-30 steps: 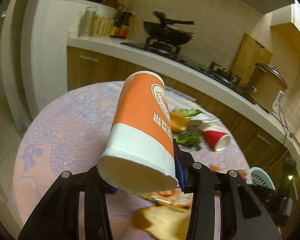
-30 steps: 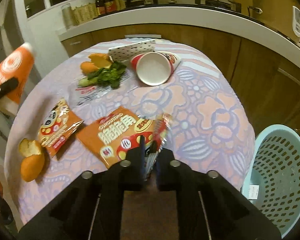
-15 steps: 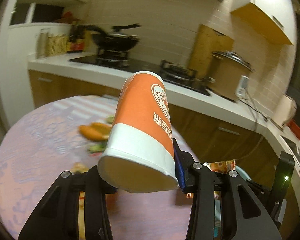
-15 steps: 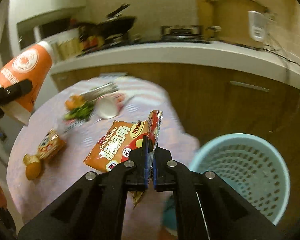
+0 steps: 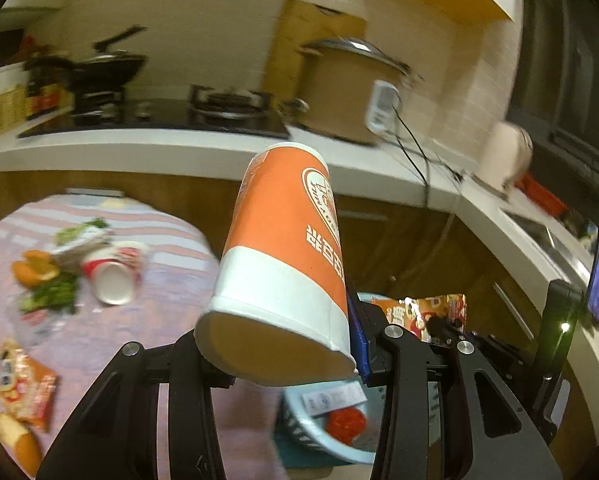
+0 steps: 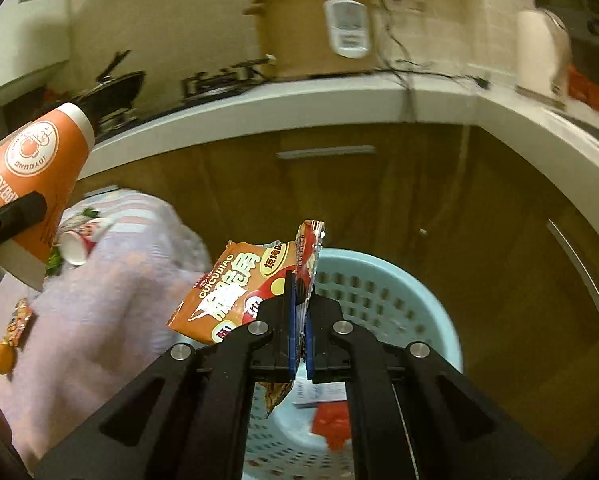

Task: Collect trash
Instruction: 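Drop the paper cup from the left tool while the right tool drops the wrapper into the basket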

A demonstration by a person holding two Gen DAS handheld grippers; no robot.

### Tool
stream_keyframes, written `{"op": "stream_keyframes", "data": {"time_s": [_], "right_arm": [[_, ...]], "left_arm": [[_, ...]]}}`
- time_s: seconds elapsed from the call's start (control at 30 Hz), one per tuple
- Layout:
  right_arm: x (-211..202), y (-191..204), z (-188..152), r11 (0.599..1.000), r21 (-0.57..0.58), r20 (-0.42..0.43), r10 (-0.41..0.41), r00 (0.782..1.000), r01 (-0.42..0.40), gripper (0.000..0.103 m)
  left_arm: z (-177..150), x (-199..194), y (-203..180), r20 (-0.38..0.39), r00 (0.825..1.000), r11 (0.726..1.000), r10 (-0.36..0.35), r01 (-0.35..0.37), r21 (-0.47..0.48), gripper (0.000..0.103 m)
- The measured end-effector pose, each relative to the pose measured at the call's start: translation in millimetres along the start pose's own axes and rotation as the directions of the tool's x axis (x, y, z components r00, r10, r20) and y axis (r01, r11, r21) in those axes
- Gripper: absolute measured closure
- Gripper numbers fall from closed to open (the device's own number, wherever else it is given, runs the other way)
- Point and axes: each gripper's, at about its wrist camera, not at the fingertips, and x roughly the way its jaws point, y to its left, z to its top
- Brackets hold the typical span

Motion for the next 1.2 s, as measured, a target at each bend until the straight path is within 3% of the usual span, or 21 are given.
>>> {"op": "stream_keyframes", "data": {"time_s": [0.27, 0.67, 1.03, 1.13, 1.2], "right_arm": [[14, -41, -14, 0.997, 0.052, -0.04, -0.048, 0.998, 0.05, 0.101], [33, -60, -29, 0.995, 0.079, -0.126, -0.043, 0.991, 0.053, 0.101], [56, -61, -38, 0.997, 0.06, -0.228, -0.042, 0.973, 0.057, 0.098], [57, -62, -39, 0.997, 0.057, -0.237, -0.037, 0.971, 0.052, 0.091], [56, -63, -38, 0.997, 0.054, -0.234, -0.041, 0.971, 0.055, 0.069]], "left_arm": [[-13, 48, -34, -0.092, 0.995, 0.998, -0.038, 0.042, 0.037, 0.063], [-33, 90, -37, -0.207, 0.977, 0.998, -0.04, 0.047, 0.029, 0.062], [-40, 105, -32, -0.265, 0.964, 0.999, -0.019, 0.026, 0.025, 0.044], [-39, 103, -25, -0.265, 0.964, 1.0, -0.013, 0.016, 0.009, 0.042], [-39, 96, -18, -0.254, 0.967, 1.0, -0.007, 0.007, -0.001, 0.041]]}}
